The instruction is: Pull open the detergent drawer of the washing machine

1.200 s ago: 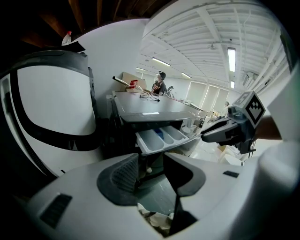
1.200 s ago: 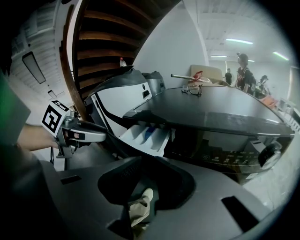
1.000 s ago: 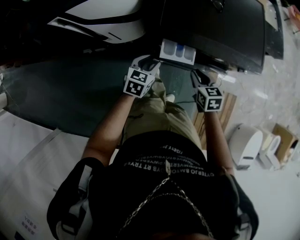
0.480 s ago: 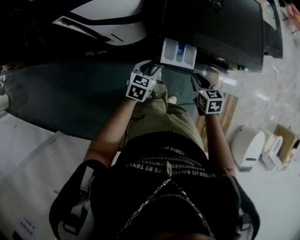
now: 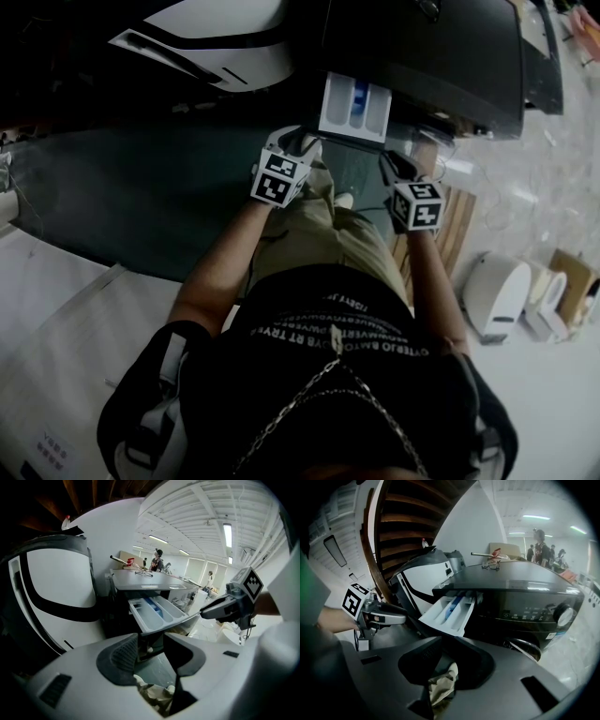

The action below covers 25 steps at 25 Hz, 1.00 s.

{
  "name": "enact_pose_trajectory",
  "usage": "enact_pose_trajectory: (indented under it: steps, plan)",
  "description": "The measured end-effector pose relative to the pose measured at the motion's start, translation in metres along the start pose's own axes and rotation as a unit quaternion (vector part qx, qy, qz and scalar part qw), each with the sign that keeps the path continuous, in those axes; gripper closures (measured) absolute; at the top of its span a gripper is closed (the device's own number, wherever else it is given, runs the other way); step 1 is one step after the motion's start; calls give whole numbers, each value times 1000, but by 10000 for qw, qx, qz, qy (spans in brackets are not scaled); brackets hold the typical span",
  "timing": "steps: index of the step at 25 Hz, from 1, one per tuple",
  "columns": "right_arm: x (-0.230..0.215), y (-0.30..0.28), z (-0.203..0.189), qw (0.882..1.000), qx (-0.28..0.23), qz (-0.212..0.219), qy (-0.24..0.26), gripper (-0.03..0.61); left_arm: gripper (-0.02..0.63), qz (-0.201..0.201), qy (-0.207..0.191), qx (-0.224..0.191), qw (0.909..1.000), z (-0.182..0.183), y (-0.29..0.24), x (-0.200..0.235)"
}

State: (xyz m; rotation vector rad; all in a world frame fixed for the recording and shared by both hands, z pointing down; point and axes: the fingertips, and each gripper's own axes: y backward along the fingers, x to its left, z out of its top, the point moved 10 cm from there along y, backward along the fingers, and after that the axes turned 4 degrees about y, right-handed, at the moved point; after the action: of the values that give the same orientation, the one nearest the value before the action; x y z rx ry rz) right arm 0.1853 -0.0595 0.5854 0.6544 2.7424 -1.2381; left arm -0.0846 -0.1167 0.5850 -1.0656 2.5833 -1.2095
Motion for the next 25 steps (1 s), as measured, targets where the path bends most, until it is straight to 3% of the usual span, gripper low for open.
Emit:
enact_pose_trajectory:
  steps: [5, 9, 12, 16, 21, 25]
  plan:
    - [0, 2, 0, 10000, -50, 21, 23, 506, 446, 7, -20, 15, 10000, 0, 0, -2]
    - [-2, 16, 9, 9991, -193, -233, 302, 506, 446, 70, 4, -130, 9999, 5, 11, -4]
    - [-6, 40, 25, 9961, -630, -358, 501, 565, 455, 192, 9, -690, 9974, 18, 33, -9]
    - [8, 78, 67, 9852, -1392, -330, 943, 576, 605, 322, -170, -1690, 9849, 52, 78, -23]
    - [27, 123, 109, 9697, -1952, -351, 1425, 577, 611, 542, -445, -2380, 9687, 97, 135, -47]
    - [38, 152, 134, 9620, -2248, -224, 1531, 577, 611, 636, -527, -2603, 9620, 125, 166, -59]
